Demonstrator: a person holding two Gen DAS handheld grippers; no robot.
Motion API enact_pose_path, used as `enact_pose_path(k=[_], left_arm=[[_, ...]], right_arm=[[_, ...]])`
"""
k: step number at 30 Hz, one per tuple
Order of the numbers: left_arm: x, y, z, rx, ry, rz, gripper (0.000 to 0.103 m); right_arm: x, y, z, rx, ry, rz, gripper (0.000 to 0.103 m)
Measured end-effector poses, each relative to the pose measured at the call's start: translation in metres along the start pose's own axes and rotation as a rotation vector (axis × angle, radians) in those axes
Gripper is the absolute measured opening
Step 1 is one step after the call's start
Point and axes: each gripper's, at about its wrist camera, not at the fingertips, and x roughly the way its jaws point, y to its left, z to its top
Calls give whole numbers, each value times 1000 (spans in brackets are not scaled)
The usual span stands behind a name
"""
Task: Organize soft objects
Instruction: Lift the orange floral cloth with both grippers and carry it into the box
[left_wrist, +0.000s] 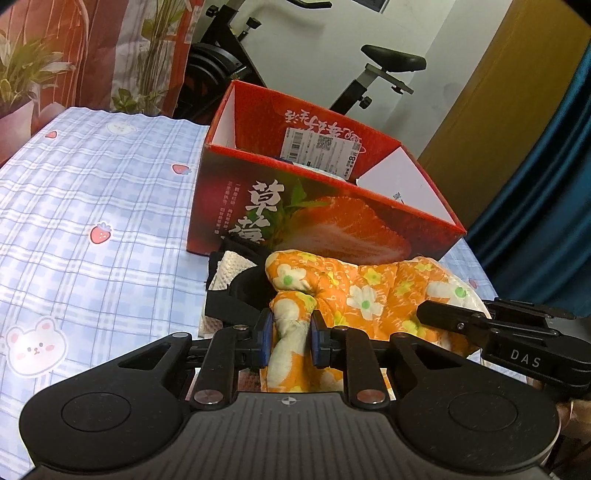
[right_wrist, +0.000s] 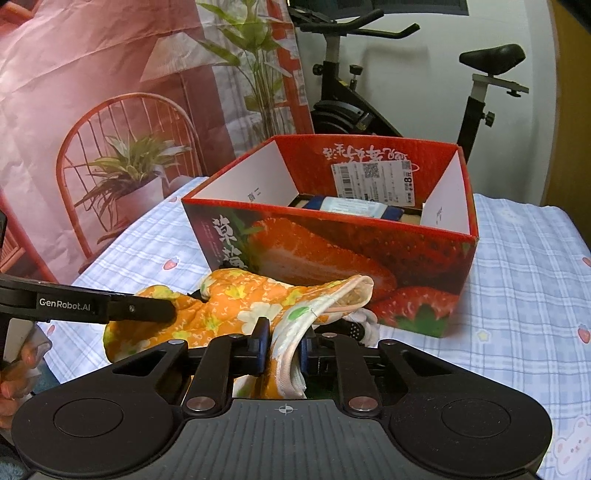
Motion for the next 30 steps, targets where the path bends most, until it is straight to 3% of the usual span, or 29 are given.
enact_pose_path(k=[10, 16, 22, 30], left_arm=[[-8, 2, 3, 3, -34, -2, 20], [-26, -3, 18, 28, -107, -2, 20], [-43, -16, 56, 93, -208, 4, 20], [-11, -33, 123, 139, -284, 64, 20]], right_arm=[[-3, -2, -2, 24, -8, 12, 14], [-13, 2, 9, 10, -49, 25, 13], [-29, 3, 43, -13, -125, 54, 13], [-13, -12, 111, -82, -188, 24, 13]])
